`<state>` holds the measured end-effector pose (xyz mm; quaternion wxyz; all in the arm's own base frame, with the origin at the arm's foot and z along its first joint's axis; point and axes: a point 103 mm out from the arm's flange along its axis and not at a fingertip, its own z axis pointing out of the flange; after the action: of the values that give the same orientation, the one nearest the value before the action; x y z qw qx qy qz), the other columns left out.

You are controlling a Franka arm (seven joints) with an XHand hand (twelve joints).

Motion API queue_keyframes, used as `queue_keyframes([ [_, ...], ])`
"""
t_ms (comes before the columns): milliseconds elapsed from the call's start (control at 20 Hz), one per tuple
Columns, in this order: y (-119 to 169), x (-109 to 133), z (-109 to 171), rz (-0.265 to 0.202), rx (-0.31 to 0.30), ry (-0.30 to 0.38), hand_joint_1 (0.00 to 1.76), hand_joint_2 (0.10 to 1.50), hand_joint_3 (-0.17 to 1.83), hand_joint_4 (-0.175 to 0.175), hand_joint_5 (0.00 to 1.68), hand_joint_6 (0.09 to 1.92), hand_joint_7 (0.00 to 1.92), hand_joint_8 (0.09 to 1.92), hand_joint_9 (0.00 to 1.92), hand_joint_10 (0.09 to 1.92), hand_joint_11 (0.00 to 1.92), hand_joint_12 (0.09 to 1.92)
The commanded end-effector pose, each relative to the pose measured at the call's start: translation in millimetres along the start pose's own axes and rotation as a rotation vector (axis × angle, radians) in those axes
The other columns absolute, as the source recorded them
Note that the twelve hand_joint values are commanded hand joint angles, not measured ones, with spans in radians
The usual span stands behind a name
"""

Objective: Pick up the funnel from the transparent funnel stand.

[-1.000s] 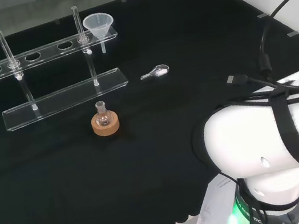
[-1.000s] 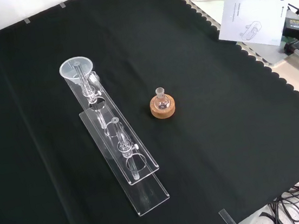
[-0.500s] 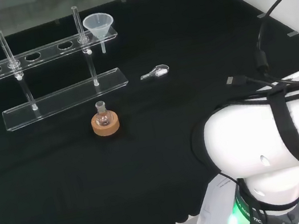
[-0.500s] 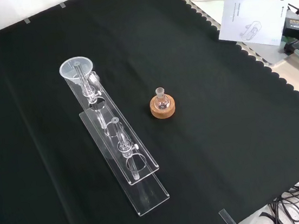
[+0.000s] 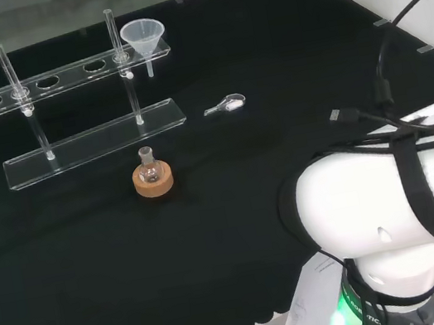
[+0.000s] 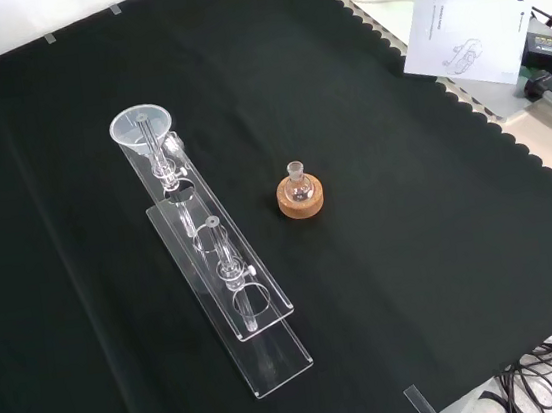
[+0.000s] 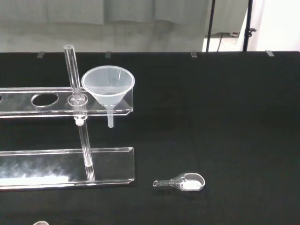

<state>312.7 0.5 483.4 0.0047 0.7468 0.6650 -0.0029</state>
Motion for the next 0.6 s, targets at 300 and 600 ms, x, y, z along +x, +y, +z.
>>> queue_keyframes([
  [300, 52.4, -12.0, 31.2, 0.053, 0.067, 0.001, 0.04, 1.22, 0.32, 0.026, 0.19, 0.09, 0.00, 0.18, 0.09, 0.61, 0.00, 1.39],
  [600, 107.1, -8.0, 43.0, 0.027, 0.104, -0.026, 0.09, 1.20, 0.29, 0.022, 0.21, 0.09, 0.02, 0.20, 0.11, 0.63, 0.01, 1.39],
])
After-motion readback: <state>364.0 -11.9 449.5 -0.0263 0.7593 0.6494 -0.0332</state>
